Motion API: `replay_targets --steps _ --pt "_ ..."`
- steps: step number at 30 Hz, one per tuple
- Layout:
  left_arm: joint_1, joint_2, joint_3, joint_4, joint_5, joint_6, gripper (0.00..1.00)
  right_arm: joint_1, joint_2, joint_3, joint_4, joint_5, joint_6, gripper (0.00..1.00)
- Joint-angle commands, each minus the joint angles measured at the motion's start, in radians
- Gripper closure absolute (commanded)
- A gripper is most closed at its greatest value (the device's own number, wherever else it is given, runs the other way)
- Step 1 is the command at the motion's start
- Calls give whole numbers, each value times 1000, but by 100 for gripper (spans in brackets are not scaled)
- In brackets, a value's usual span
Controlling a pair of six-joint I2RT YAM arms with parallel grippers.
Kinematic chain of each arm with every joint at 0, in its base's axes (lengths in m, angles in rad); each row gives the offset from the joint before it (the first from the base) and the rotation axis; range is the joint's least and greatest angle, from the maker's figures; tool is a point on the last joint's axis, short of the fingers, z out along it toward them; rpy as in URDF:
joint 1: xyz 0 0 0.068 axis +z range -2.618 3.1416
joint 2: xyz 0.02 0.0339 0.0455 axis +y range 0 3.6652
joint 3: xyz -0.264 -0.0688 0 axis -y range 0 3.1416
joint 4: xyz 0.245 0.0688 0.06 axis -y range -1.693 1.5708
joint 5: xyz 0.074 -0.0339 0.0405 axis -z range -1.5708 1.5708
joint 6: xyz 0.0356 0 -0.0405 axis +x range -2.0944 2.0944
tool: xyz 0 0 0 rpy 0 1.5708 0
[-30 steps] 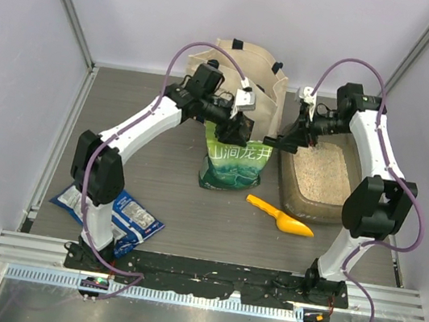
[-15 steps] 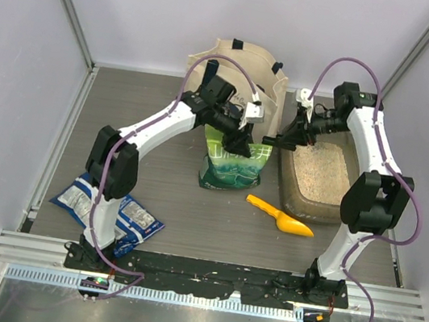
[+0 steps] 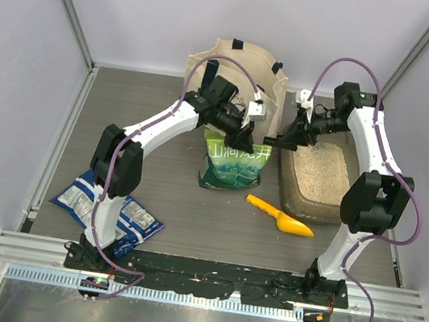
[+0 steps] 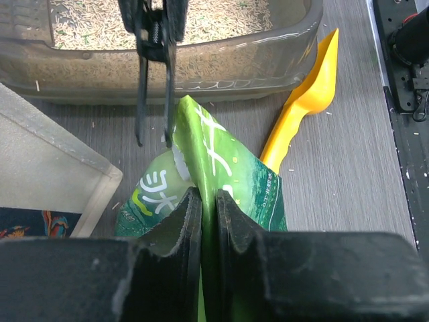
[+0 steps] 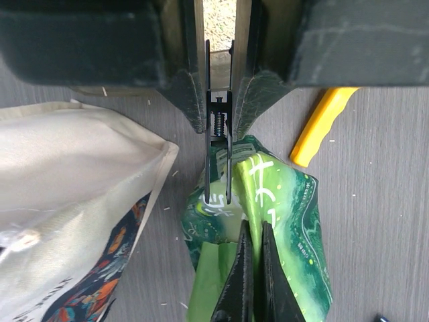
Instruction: Fill the litter box with clean litter
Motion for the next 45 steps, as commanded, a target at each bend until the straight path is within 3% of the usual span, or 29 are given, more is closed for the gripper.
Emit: replay_targets --steps 1,8,15,19,21,25,27,30,35,40,45 --pt "-6 10 19 26 56 -34 88 -12 -49 70 -176 -22 -25 98" --pt "-6 -25 -17 61 53 -45 97 -11 -109 -7 -176 -31 -30 98" --pt "3 -68 -10 -55 70 95 100 -9 -169 -59 -176 -31 -22 98" --pt "15 -53 88 -263 115 230 100 0 -190 -73 -176 -47 -12 98" --pt "29 -35 145 -372 122 367 100 6 -202 -81 -176 -48 -19 99" --pt "63 62 407 -813 121 633 100 17 -213 -111 -175 -27 -41 98" --pt "68 117 484 -895 127 673 100 23 -216 -119 -176 -25 -44 99" --pt "68 104 417 -838 135 617 100 43 -216 -130 -176 -33 -45 98" --pt "66 -15 182 -442 132 384 100 60 -241 -171 -144 -36 -10 99" --pt "66 17 216 -486 136 382 100 63 -253 -184 -28 -30 77 99" --pt "64 11 199 -449 130 373 100 101 -215 -164 -47 1 48 98"
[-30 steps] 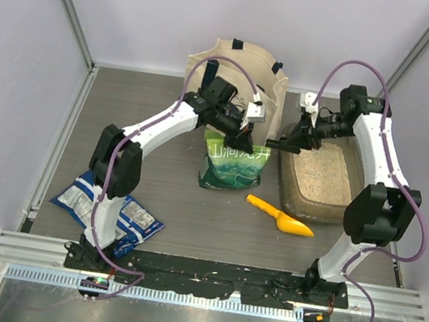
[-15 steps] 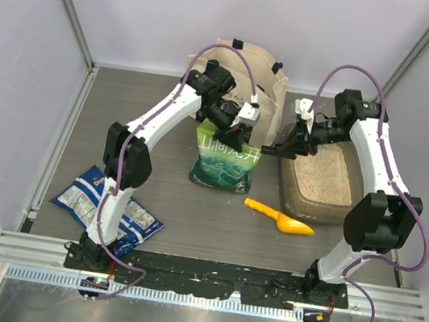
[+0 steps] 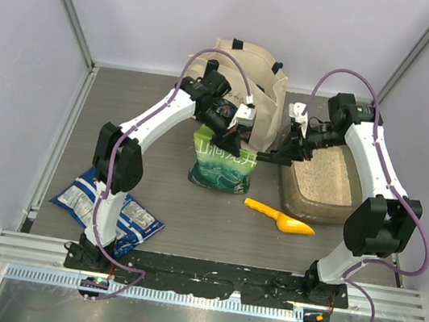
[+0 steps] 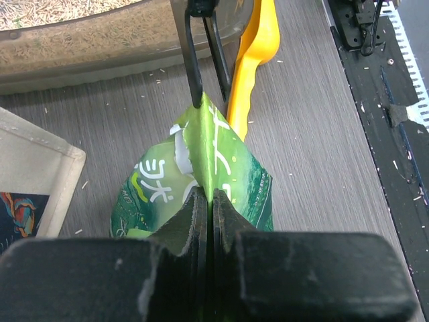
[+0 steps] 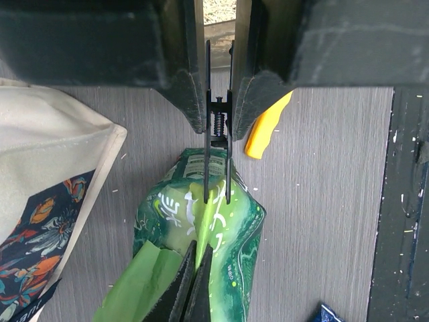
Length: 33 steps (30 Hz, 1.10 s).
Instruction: Fill the litter box with clean litter
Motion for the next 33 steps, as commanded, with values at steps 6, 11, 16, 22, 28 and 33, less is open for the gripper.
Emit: replay_targets --steps 6,11,16,22,28,33 --pt "7 -50 -20 111 29 -74 100 88 12 20 -35 23 3 99" --pt "7 -68 -52 159 26 -111 100 143 -51 -62 253 119 249 99" --pt "17 -94 -70 165 -12 -134 74 193 -76 -119 406 192 365 99" --pt "74 -177 -135 101 -60 -79 56 226 -73 -112 455 213 443 98" --pt "121 -235 -222 36 -92 -16 55 260 -59 -106 492 227 510 99" --pt "149 -264 -291 42 -115 -1 65 272 -59 -159 625 193 634 99"
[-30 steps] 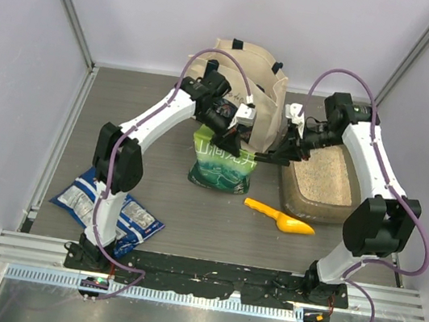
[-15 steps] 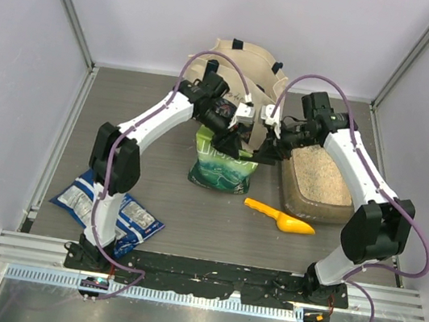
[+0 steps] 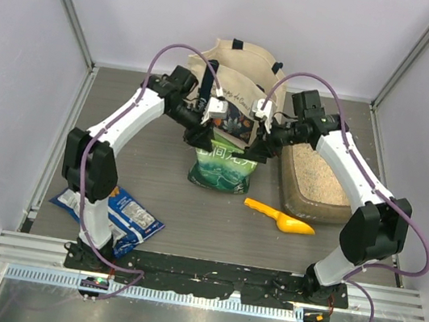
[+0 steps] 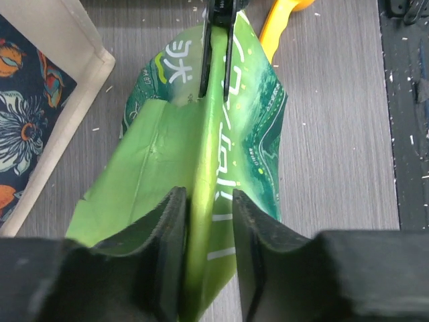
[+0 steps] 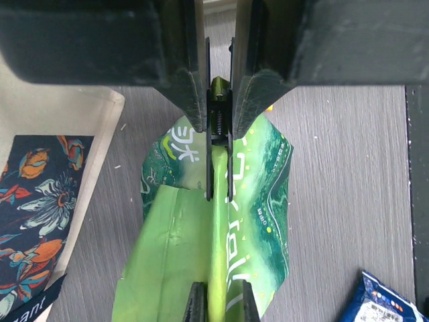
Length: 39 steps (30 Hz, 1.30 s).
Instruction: Fill the litter box with clean litter
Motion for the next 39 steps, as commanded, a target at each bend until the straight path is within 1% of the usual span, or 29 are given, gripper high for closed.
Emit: replay_targets --steps 1,2,3,6,7,8,9,11,20,29,35,39 --pt "14 -50 -54 -26 -19 38 68 19 -20 -55 175 -31 144 99" --pt "23 -50 -60 -32 -16 38 72 22 -22 -76 198 -36 160 99" --pt "27 -51 -72 -32 -14 34 74 22 -23 -85 240 -51 189 98" --pt "43 -57 -100 0 -2 -8 81 22 -23 -118 295 -92 229 99" --pt "46 -62 -106 26 4 -23 85 24 -26 -144 312 -109 238 99" --pt "54 -63 -112 37 12 -34 86 24 -31 -157 356 -123 253 99" --pt "57 -65 -120 54 18 -54 89 25 -42 -171 382 -141 295 99" --pt "61 -67 -123 63 30 -66 89 25 -48 -205 444 -154 330 99" --pt "66 -68 -114 122 49 -150 90 42 -2 -221 446 -160 303 99" --pt "66 -73 -114 142 41 -178 90 64 55 -171 340 -148 196 98" --pt "66 -73 -116 148 37 -183 90 68 78 -162 277 -118 149 98" --pt "66 -74 -116 158 38 -192 89 70 81 -184 271 -106 139 99"
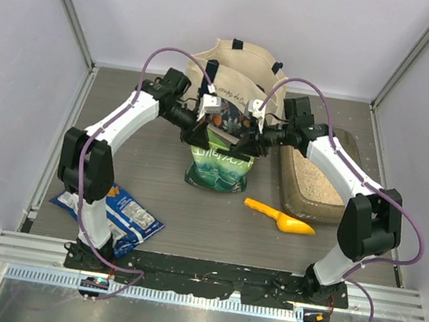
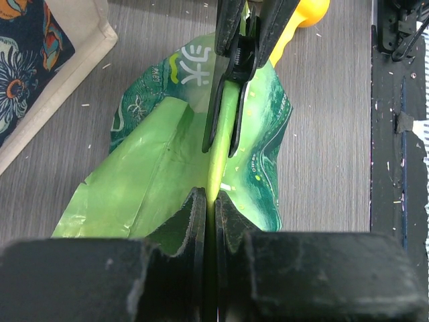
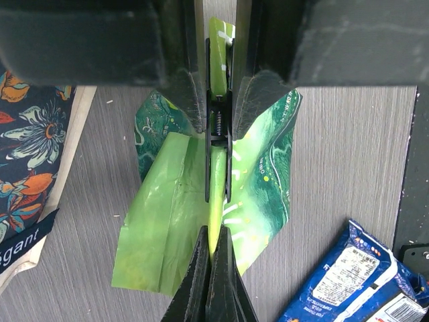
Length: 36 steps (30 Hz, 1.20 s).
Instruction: Fill the litter box with clean litter
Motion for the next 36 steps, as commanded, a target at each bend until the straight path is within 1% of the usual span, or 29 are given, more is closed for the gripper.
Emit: replay_targets --steps 1,6,7,8,9,11,12,14,15,17,18,20,22,23,24,25,26,27,28,29,32,33,34,35,36 --pt "10 -45 -1 45 15 -25 90 36 48 -34 -105 57 -47 99" --pt "8 -48 -2 51 10 -29 87 36 53 -54 -104 74 -47 98" --pt "10 -50 -2 54 10 -31 86 36 56 -54 -104 80 -44 96" --pt "10 -51 -2 59 9 -32 80 36 60 -53 -107 85 -42 93" --pt "8 -51 -4 59 1 -36 78 36 59 -48 -108 90 -39 87" --pt "8 -54 -1 61 -7 -39 70 36 51 -40 -107 97 -30 83" --pt "8 -57 2 61 -13 -40 69 36 48 -33 -107 102 -28 79" --pt "10 -64 10 64 -27 -46 65 35 37 -23 -104 116 -19 76" --pt "8 -73 13 64 -31 -46 63 35 34 -17 -102 120 -13 70" --pt "8 -85 22 65 -51 -54 59 35 28 -8 -102 128 -1 64" --pt "8 -93 24 68 -62 -59 58 32 14 -2 -99 128 22 59" --pt "8 -116 28 73 -97 -60 53 29 1 4 -81 131 54 55" --pt "10 -134 25 85 -126 -75 50 23 -25 15 -59 145 109 49" --pt "10 -151 24 97 -149 -83 46 23 -36 18 -48 151 129 47" --pt "13 -162 22 102 -161 -89 44 21 -45 23 -27 171 146 42" --pt "13 -171 18 103 -169 -89 42 16 -68 21 -16 179 183 41" --pt "13 -192 15 108 -195 -94 38 13 -79 20 -6 188 197 27" --pt "16 -203 10 114 -214 -108 26 12 -94 15 14 218 217 26" --pt "19 -214 -2 126 -229 -115 19 10 -113 13 25 240 255 26" --pt "22 -240 -8 133 -258 -123 1 9 -122 15 30 258 277 25" --pt "44 -295 -54 169 -307 -157 0 -10 -167 7 48 326 367 24" --pt "51 -310 -89 186 -357 -190 0 -16 -180 -3 62 352 396 24" --pt "54 -327 -111 227 -382 -207 0 -17 -217 -16 79 446 475 23" --pt "59 -356 -131 243 -414 -224 0 -17 -234 -42 91 525 513 21" --pt "62 -372 -174 261 -459 -238 0 -17 -254 -57 126 606 568 21"
